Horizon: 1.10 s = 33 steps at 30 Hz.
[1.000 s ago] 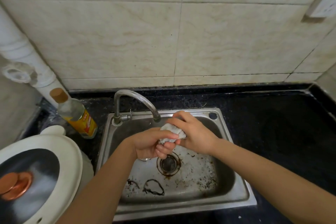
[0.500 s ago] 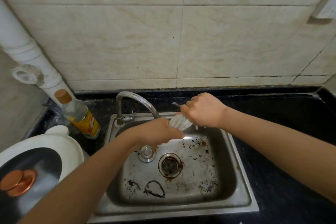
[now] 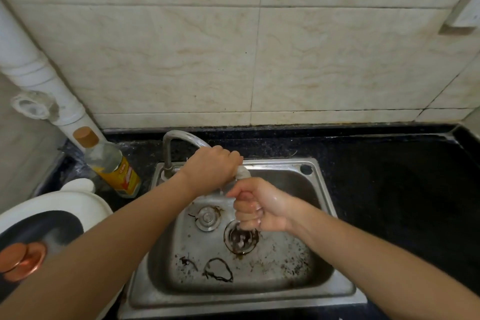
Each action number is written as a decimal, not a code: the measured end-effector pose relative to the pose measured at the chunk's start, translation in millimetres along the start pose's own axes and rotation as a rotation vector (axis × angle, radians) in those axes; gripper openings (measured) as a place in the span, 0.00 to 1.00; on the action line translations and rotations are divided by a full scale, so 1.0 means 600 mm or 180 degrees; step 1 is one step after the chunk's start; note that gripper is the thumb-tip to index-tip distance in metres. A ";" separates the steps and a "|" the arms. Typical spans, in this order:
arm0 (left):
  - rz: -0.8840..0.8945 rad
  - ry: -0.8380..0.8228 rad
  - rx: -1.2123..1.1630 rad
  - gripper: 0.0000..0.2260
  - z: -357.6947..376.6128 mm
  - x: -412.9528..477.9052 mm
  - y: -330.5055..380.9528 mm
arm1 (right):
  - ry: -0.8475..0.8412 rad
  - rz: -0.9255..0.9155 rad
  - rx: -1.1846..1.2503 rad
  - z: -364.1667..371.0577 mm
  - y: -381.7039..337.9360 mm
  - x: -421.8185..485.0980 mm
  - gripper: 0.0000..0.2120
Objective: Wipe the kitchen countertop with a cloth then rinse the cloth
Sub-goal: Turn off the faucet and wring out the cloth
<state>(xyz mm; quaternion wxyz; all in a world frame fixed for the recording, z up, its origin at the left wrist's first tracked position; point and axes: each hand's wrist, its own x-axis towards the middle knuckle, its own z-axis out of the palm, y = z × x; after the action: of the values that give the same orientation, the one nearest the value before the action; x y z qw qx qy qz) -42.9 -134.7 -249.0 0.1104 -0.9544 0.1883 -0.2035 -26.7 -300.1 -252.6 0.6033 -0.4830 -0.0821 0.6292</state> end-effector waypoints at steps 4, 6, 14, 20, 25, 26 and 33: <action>-0.0113 0.0110 -0.0150 0.09 0.017 -0.002 0.012 | -0.0103 0.0050 0.0079 -0.008 0.009 0.007 0.22; -0.0464 -0.0253 -0.0553 0.06 0.020 -0.005 0.024 | 0.0403 0.0143 -0.1076 -0.028 -0.006 -0.004 0.19; -0.1980 -0.1279 -0.3938 0.19 -0.019 -0.015 0.009 | 0.0562 0.0175 -0.1955 -0.082 -0.083 -0.054 0.16; -0.2997 -0.0600 -0.4550 0.14 -0.047 -0.001 0.001 | 0.0559 -0.0359 -0.0925 -0.079 -0.101 -0.064 0.19; -0.3701 -0.0146 -0.5133 0.08 -0.063 0.006 -0.001 | 0.1484 -0.1392 -0.2332 -0.066 -0.092 -0.060 0.04; -0.3983 0.0009 -0.5348 0.08 -0.065 0.011 0.001 | 0.1824 -0.1703 -0.2999 -0.062 -0.094 -0.058 0.05; -0.4813 0.0919 -0.6228 0.13 -0.083 0.029 0.009 | 0.1679 -0.1992 -0.1570 -0.037 -0.127 -0.049 0.04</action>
<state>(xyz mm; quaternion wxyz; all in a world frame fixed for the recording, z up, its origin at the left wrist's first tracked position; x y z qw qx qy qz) -51.6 -153.2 -200.0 -0.8130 -0.4738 -0.3251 -0.0934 35.3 -315.9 -196.7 0.6314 -0.7071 -0.2146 0.2351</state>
